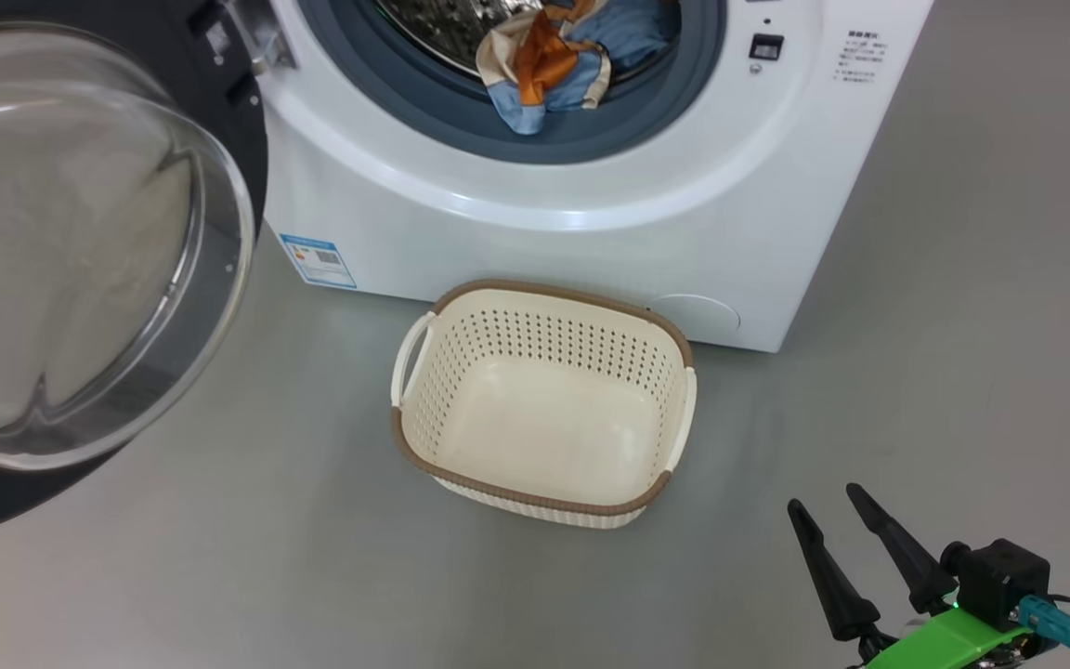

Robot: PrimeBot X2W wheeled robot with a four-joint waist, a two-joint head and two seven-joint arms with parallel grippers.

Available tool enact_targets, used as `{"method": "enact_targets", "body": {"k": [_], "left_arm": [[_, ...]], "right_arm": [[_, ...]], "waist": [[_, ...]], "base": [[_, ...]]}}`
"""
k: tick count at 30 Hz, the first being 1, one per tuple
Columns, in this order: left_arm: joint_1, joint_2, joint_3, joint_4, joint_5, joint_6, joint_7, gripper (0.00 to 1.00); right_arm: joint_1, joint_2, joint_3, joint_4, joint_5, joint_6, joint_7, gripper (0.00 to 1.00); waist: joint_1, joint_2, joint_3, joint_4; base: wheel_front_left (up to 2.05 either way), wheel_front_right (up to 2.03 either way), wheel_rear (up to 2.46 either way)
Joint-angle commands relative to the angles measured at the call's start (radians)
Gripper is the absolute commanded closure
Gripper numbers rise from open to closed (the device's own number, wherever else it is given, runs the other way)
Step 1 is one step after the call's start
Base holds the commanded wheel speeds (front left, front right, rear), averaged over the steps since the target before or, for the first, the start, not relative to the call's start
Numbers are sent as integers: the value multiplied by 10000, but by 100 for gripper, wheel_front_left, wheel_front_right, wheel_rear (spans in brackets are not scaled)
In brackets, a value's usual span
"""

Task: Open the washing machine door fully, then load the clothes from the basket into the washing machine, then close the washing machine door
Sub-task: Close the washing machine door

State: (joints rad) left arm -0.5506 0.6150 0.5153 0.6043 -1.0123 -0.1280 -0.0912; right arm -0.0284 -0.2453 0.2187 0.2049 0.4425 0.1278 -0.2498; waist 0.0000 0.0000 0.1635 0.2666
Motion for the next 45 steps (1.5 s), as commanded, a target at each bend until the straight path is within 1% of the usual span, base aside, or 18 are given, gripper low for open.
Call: {"method": "enact_targets", "body": {"k": [1,2,4,5,6,8,13,18,25,32,33,34,35,40,45], "left_arm": [[-385,902,23,149,-337,-26,583,100],[-539,1011,-89,469,-662,-26,1116,100],[-777,1277,-269,980,-1015,-26,1751,100],[-943,1303,-280,1248,-1295,-26,2099,100],[-1173,1452,-355,1668,-1596,-26,2586,100],[-1388,1546,-467,2033,-1916,-26,3273,100],[-1725,1751,-773,2669,-2161,-26,4196,100],[-1858,1662,-1092,2899,-2308,-26,4968,100],[-1821,1479,-1423,2848,-2339,-26,5468,100],[-1517,1261,-1794,2287,-2591,-26,6443,100],[-1517,1261,-1794,2287,-2591,-26,6443,100],[-1374,1226,-1908,2022,-2703,-27,6787,100],[-1374,1226,-1908,2022,-2703,-27,6787,100],[-881,1218,-2273,1189,-2972,-27,7704,100],[-399,1273,-2456,318,-3338,-27,8358,100]], "right_arm": [[-283,-126,191,-255,-27,29,-120,0],[-279,-125,167,-258,-21,29,-120,0],[-271,-127,118,-287,-18,29,-120,0],[-261,-128,96,-296,-19,29,-120,0],[-233,-127,69,-303,-21,29,-120,0],[-209,-126,57,-301,-20,29,-120,0],[-226,-140,37,-298,-32,29,-120,0],[-219,-147,24,-297,-35,29,-120,0],[-192,-159,55,-289,-33,29,-120,0],[-129,-130,39,-264,-25,29,-120,0],[-129,-130,39,-264,-25,29,-120,0],[-105,-112,42,-255,-23,29,-120,0],[-105,-112,42,-255,-23,29,-120,0],[-23,-41,52,-236,-19,29,-120,0],[36,25,50,-236,-12,29,-120,0]], "waist": [[0,0,148,-109],[0,0,170,-108],[0,0,233,-106],[0,0,245,-102],[0,0,252,-99],[0,0,252,-99],[0,0,267,-77],[0,0,225,-51],[0,0,160,-40],[0,0,23,-53],[0,0,23,-53],[0,0,-26,-57],[0,0,-26,-57],[0,0,-175,-59],[0,0,-299,-67]], "base": [[0,0,0],[0,0,0],[0,0,0],[0,0,0],[0,0,0],[0,0,0],[0,0,0],[0,0,0],[0,0,0],[0,0,0],[0,0,0],[0,0,0],[0,0,0],[0,0,0],[0,0,0]]}}
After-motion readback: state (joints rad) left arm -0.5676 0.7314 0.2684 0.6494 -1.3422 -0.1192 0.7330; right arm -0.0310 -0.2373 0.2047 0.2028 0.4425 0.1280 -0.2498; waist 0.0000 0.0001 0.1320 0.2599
